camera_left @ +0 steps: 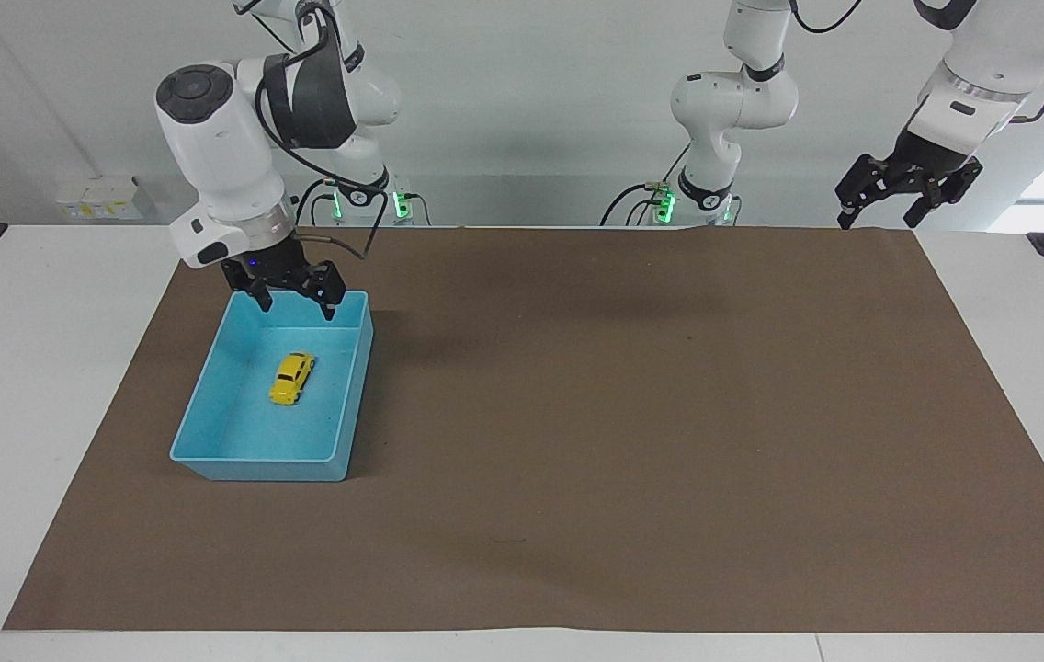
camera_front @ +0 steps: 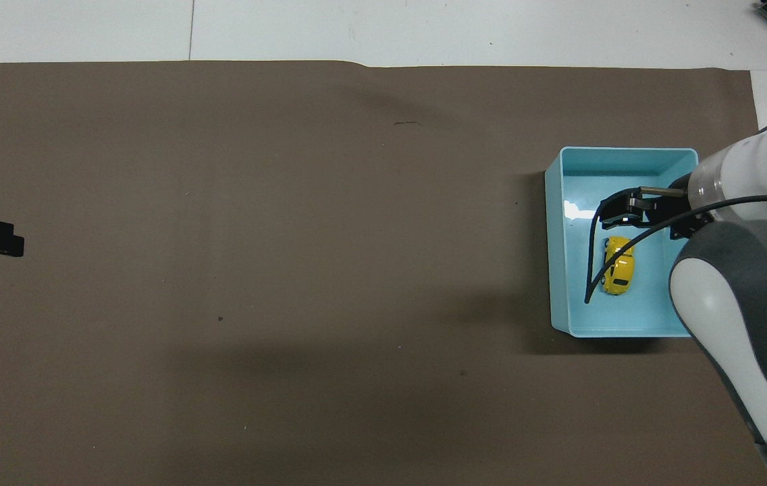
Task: Wind up and store yellow beetle car
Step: 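Open the right gripper and raise it off the car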
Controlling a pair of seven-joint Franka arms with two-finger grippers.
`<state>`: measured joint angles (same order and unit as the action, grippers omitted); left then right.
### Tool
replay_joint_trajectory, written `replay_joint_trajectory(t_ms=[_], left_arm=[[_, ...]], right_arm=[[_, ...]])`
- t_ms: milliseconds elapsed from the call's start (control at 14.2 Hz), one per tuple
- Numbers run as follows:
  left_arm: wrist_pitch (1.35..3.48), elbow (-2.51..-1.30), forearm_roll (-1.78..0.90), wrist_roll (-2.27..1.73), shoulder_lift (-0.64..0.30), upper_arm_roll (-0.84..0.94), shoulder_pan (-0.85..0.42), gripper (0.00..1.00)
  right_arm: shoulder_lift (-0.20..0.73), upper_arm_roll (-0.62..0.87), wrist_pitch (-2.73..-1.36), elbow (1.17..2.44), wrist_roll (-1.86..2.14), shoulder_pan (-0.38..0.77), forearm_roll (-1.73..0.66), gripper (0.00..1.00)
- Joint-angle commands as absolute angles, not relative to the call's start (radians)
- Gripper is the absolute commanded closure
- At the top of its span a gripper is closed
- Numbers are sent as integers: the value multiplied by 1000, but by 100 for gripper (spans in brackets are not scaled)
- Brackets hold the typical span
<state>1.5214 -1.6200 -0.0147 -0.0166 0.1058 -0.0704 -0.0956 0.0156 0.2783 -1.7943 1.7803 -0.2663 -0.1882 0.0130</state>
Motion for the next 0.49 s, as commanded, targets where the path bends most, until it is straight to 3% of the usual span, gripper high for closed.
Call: replay_joint_trajectory(t_ms=[0,423], left_arm=[[1508,-1618,-14,-15,117,-66,-86,0],[1508,-1618,-14,-15,117,-66,-86,0]], right_arm=[[9,282,-1741,1750,-268,-204,-12,0],[-35,281,-1695,1730,-265,-207,-5,0]])
